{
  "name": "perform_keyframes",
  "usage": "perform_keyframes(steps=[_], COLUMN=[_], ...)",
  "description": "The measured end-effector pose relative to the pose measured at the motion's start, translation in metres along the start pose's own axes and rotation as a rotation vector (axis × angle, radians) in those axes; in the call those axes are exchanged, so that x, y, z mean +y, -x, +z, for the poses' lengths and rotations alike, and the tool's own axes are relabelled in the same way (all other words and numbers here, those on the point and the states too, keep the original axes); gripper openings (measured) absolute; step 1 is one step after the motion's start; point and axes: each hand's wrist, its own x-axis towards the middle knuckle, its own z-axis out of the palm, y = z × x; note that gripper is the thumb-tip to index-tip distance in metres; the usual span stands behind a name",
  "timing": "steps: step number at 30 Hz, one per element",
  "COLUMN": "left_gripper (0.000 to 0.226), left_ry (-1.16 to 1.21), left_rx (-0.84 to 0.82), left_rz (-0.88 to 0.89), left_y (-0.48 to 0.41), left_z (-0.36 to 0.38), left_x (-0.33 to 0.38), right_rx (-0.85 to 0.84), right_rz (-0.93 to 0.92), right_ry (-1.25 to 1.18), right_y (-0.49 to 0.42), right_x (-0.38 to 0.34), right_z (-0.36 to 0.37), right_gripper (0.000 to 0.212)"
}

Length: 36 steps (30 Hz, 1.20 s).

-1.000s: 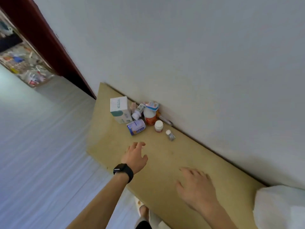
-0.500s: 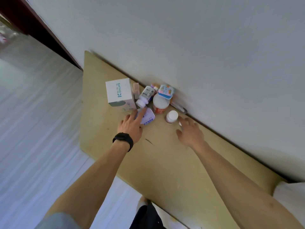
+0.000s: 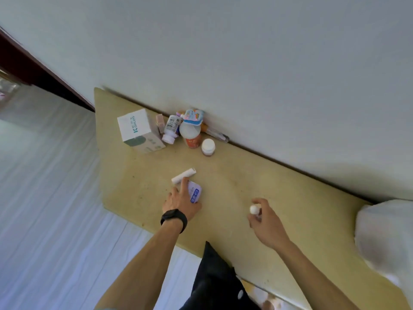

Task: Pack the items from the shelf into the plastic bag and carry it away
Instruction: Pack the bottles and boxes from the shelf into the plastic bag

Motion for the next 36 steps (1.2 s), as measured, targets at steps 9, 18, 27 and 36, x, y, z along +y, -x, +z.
perform_keyframes(steps=[9,18,27,36], left_gripper=[0.065,0.068,0.074,0.03], left_ry=[0.686,0.9,0.662,0.543], left_rx=[-0.038,-0.123,-0.654,-0.465], left_rz=[-0.091,0.029,0.237,0.373], left_y=[0.14,0.296,0.356,0.317], left_z=[0.079,0.11,0.12,0.164], left_x=[0.081,0.197,0.43,0.389], right_rx=[-0.027,0.101,0.494,0.514], right_rz=[-0.152,-0.08,0.214,0.023], right_ry=[-0.605,-0.9,-0.743,-0.228], right_y=[0.188,0.29,0.238,0.23], right_x=[0.093,0.214,0.278,0.277], right_z=[-0.123,-0.209,-0.29,-0.208], right_gripper=[0.033,0.025,0.041,0.032])
